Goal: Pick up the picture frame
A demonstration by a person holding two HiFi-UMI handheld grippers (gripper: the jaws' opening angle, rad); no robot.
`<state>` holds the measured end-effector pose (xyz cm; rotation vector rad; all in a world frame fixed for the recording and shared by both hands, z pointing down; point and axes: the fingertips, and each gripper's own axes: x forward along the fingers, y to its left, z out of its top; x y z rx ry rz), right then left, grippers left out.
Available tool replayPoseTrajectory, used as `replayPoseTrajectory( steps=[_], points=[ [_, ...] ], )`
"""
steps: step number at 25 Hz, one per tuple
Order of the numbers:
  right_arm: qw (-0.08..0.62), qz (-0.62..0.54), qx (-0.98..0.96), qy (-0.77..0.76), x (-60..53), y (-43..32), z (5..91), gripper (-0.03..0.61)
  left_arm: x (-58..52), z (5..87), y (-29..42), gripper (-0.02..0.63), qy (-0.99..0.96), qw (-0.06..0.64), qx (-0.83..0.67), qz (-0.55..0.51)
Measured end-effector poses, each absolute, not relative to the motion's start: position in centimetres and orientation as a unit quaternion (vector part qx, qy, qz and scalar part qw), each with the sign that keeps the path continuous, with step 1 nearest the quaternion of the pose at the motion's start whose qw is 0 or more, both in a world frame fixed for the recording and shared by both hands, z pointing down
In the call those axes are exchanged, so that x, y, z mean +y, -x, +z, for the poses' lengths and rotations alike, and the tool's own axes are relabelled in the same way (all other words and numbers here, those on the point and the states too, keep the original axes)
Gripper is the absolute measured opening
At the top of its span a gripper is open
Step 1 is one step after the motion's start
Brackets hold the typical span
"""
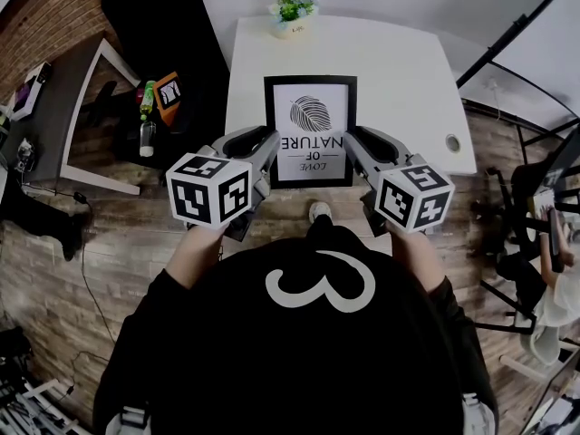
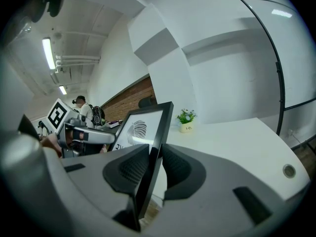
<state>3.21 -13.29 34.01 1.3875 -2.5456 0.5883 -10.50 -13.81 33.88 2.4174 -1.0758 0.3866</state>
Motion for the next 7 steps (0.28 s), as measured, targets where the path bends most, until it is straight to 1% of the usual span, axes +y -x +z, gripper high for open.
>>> replayPoseTrajectory(
  steps=[7],
  points=[
    [0.091,0.196,-0.856,-0.47,-13.3,-3.01,33.83,0.098,-13.91,33.76,10.65,0.098,-0.881,0.231,-0.388,0.139]
  ],
)
